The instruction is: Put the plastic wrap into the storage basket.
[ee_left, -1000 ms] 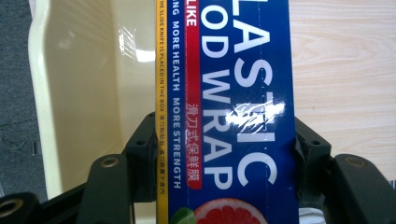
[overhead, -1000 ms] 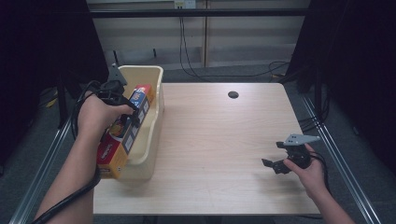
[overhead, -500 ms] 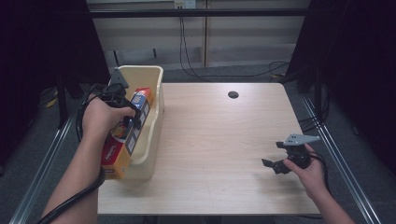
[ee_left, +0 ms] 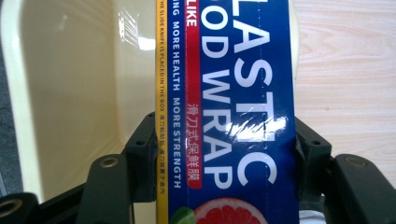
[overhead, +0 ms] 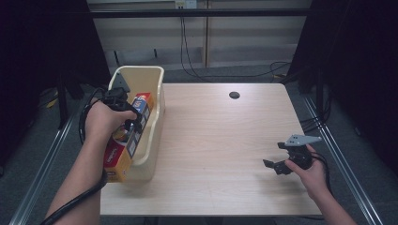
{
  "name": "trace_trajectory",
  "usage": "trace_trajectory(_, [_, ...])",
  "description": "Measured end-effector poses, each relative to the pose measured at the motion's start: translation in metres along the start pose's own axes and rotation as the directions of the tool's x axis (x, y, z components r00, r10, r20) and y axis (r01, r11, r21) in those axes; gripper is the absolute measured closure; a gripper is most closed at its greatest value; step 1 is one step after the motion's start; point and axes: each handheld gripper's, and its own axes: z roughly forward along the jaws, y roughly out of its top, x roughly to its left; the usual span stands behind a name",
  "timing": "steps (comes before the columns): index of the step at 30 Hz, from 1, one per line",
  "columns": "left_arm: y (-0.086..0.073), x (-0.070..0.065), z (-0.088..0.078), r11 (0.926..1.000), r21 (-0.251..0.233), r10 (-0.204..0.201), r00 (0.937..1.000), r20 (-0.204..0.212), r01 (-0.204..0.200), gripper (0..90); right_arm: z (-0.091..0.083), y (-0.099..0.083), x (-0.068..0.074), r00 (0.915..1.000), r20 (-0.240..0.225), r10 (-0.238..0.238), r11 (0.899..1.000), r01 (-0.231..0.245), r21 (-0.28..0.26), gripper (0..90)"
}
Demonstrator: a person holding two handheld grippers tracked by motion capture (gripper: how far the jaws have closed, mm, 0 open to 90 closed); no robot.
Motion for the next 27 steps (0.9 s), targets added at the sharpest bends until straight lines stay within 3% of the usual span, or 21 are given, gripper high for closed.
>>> trace_trajectory(27, [0.001, 0.001, 0.019, 0.9993, 0.038, 0.000, 0.9996, 0.027, -0.001, 40.3, 0.000, -0.001, 0.000, 1.0000, 0.005, -0.002, 1.000, 0.002, 0.003, 2.6])
